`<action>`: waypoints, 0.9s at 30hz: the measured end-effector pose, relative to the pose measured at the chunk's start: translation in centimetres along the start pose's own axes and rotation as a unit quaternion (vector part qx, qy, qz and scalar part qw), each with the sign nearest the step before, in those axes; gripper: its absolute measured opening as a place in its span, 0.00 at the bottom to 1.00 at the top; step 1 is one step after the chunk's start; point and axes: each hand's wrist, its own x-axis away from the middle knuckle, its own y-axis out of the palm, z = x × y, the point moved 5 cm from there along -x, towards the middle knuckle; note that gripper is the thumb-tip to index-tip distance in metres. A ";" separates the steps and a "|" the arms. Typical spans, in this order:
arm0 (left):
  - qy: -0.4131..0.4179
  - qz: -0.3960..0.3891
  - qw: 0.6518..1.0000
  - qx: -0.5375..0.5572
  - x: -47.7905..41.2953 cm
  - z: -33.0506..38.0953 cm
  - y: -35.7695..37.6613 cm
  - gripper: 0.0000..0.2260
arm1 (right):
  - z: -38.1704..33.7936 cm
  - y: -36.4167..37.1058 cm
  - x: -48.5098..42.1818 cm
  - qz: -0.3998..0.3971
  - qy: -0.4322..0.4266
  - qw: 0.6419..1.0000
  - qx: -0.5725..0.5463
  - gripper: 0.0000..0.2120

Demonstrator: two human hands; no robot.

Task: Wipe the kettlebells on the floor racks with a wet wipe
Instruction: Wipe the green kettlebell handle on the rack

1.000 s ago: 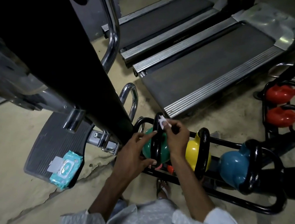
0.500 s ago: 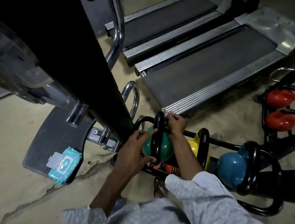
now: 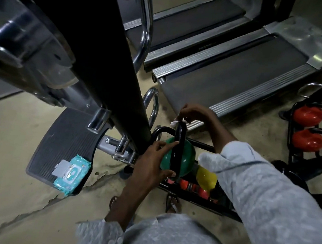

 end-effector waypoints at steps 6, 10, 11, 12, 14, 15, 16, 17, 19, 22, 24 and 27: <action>-0.006 0.003 1.000 -0.003 0.2 0.0 0.0 0.45 | -2.8 0.6 -0.9 -0.075 0.022 0.979 0.189 0.13; 0.000 0.010 1.000 -0.023 0.1 -0.1 0.2 0.45 | -5.1 0.3 0.6 -0.070 -0.001 0.954 0.292 0.17; 0.000 0.011 1.000 -0.021 0.1 -0.1 0.2 0.45 | -5.2 0.4 0.7 -0.073 0.001 0.950 0.305 0.17; 0.001 0.009 1.000 -0.019 0.0 -0.2 0.2 0.46 | -5.3 0.4 0.8 -0.070 0.001 0.947 0.313 0.17; 0.000 0.003 1.000 -0.017 0.0 -0.3 0.2 0.46 | -5.6 0.6 1.0 -0.052 -0.002 0.940 0.336 0.16; 0.000 0.000 1.000 -0.016 0.0 -0.4 0.2 0.45 | -5.6 0.8 0.9 -0.044 -0.001 0.938 0.344 0.17; 0.000 -0.002 1.000 -0.014 0.0 -0.5 0.2 0.45 | -5.8 1.1 1.1 -0.041 -0.006 0.936 0.351 0.17; 0.001 -0.004 1.000 -0.012 0.1 -0.6 0.3 0.45 | -5.9 1.2 1.2 -0.041 -0.008 0.937 0.347 0.18; 0.004 -0.004 1.000 -0.010 0.2 -0.7 0.4 0.44 | -6.3 1.2 2.3 -0.058 -0.012 0.934 0.352 0.18; 0.005 0.000 1.000 -0.006 0.1 -0.9 0.4 0.44 | -6.6 0.9 3.0 -0.048 -0.029 0.935 0.350 0.18; 0.004 -0.001 1.000 -0.006 0.0 -1.0 0.4 0.45 | -5.9 0.9 3.1 -0.023 -0.033 0.943 0.330 0.20; 0.000 0.009 1.000 0.011 0.3 -1.4 0.5 0.44 | -4.2 1.4 4.7 -0.024 -0.147 0.905 0.398 0.16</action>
